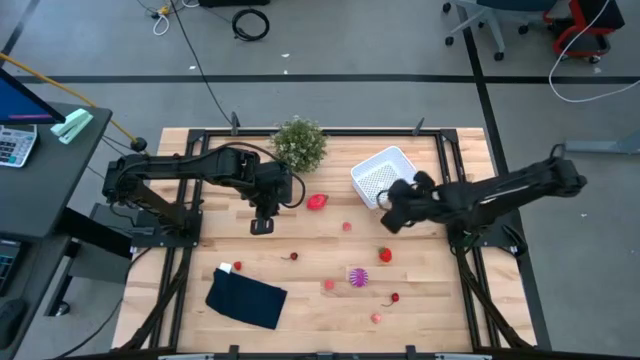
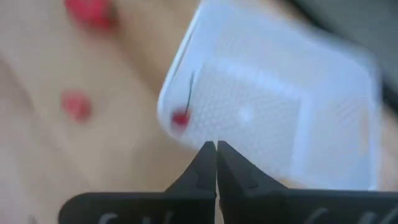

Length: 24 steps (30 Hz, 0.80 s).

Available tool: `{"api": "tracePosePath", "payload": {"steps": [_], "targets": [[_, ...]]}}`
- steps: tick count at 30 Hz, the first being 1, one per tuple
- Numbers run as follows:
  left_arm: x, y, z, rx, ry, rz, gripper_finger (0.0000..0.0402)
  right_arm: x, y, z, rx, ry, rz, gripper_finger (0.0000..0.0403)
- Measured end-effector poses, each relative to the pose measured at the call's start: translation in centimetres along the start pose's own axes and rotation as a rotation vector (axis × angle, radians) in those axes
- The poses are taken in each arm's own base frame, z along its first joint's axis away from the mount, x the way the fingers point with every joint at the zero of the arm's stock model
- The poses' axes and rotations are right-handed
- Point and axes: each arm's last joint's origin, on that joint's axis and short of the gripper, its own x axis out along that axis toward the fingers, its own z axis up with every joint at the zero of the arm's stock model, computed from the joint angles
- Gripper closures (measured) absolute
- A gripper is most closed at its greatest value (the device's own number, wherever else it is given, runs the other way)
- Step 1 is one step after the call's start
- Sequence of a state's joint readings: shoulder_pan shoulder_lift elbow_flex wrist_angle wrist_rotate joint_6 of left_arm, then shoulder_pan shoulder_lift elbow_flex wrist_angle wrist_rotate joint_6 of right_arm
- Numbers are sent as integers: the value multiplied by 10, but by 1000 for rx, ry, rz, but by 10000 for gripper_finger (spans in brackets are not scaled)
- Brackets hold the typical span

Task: Pick and placing Produce into tupperware
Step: Put the top cherry into the bin

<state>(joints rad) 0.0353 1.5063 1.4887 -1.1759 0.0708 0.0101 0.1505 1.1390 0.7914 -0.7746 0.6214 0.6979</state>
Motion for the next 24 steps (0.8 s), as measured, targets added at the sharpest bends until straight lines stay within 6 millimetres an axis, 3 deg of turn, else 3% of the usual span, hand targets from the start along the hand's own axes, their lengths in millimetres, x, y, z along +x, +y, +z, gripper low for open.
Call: {"api": "tracePosePath", "payload": {"steps": [5, 9, 17, 24], "targets": [[0, 0, 0, 0, -1, 0, 335, -20, -10, 20, 70, -258, -15, 400], [0, 0, 0, 0, -3, 0, 331, -20, -17, 35, 120, -358, -51, 400], [0, 0, 0, 0, -4, 0, 339, 29, -27, 46, 150, -218, -153, 400], [0, 0, 0, 2, -4, 0, 340, 77, -42, 47, 215, 1, -100, 400]]}}
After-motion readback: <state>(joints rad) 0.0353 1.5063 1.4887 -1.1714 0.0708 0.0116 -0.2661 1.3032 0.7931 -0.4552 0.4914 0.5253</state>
